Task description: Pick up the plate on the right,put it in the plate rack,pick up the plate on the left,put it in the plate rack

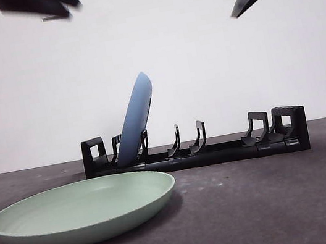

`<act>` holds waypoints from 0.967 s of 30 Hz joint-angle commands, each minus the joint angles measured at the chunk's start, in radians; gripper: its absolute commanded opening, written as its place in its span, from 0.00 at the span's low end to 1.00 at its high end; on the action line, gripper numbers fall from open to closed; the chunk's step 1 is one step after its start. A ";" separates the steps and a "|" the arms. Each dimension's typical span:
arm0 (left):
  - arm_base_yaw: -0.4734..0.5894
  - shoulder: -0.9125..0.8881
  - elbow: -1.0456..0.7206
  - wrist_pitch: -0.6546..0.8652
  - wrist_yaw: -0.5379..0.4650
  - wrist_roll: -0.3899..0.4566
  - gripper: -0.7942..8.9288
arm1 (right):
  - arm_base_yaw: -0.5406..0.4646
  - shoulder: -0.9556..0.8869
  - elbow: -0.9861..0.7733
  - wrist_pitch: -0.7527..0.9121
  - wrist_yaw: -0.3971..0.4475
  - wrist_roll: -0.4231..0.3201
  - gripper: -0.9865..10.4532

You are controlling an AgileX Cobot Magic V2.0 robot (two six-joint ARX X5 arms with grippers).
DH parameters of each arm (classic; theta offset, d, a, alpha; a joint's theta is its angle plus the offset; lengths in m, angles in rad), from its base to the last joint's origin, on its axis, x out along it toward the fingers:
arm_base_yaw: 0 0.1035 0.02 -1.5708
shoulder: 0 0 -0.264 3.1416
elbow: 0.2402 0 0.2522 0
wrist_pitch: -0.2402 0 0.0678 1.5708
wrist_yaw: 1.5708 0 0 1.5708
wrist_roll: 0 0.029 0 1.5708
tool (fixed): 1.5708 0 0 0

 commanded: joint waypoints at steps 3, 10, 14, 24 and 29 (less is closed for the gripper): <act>0.000 -0.195 0.001 -0.143 0.002 -0.006 0.55 | 0.002 0.086 -0.010 0.020 -0.002 0.008 0.41; 0.000 -0.444 0.001 -0.406 -0.003 -0.004 0.57 | 0.002 0.303 -0.010 0.134 -0.064 0.012 0.41; 0.000 -0.513 0.001 -0.499 -0.003 0.004 0.57 | 0.015 0.429 -0.010 0.169 -0.076 0.019 0.41; -0.008 -0.504 0.001 -0.542 0.031 0.005 0.57 | 0.092 0.582 -0.010 0.290 -0.071 0.067 0.41; -0.020 -0.501 0.001 -0.539 0.031 0.005 0.57 | 0.093 0.610 -0.010 0.293 -0.072 0.081 0.31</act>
